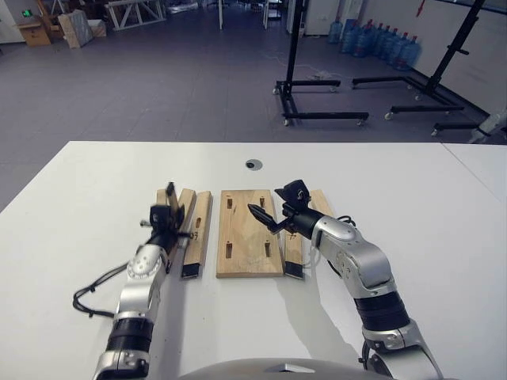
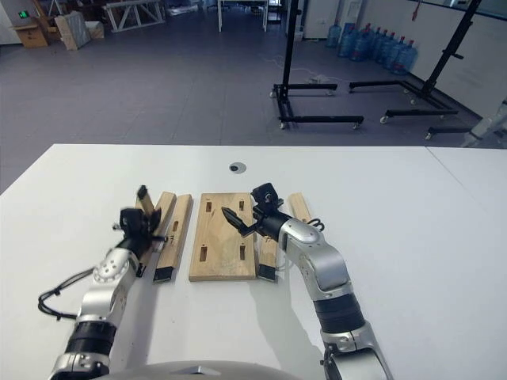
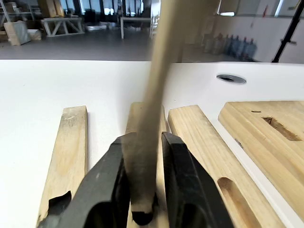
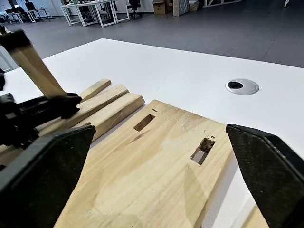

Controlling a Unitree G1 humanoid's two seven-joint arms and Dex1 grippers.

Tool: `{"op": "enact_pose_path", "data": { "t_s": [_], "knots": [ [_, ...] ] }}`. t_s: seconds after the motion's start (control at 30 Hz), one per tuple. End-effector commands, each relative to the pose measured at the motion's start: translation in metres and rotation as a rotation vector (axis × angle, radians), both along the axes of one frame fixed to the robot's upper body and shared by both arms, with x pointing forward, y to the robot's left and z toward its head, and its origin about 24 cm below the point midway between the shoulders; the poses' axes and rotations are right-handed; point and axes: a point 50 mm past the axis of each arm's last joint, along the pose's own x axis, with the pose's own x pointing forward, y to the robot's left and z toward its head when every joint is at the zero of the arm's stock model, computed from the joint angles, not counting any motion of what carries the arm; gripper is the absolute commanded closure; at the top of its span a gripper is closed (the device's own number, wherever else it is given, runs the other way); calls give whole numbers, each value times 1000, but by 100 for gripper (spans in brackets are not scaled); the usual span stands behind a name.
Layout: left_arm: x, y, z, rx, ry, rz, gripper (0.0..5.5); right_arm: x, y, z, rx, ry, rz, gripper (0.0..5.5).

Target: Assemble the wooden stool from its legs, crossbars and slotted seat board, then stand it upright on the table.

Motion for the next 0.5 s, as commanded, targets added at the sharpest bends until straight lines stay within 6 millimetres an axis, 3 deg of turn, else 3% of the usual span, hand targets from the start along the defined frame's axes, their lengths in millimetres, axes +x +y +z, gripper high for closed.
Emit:
{"op": "enact_pose_path", "data": {
  "t_s": [0.03, 0.13, 0.27, 0.5],
  "knots": [
    [0, 3, 0, -12, 19, 18, 403, 1, 0, 1, -4, -8, -3, 44],
    [1, 4, 4, -16, 0, 23, 355, 0, 0, 1, -4, -8, -4, 44],
    [6, 3, 28, -9, -76, 17, 311, 0, 0, 0, -5, -7, -6, 44],
    [14, -11, 151, 36, -350, -72, 297, 0, 1, 1, -4, -9, -6, 44]
  ]
}}
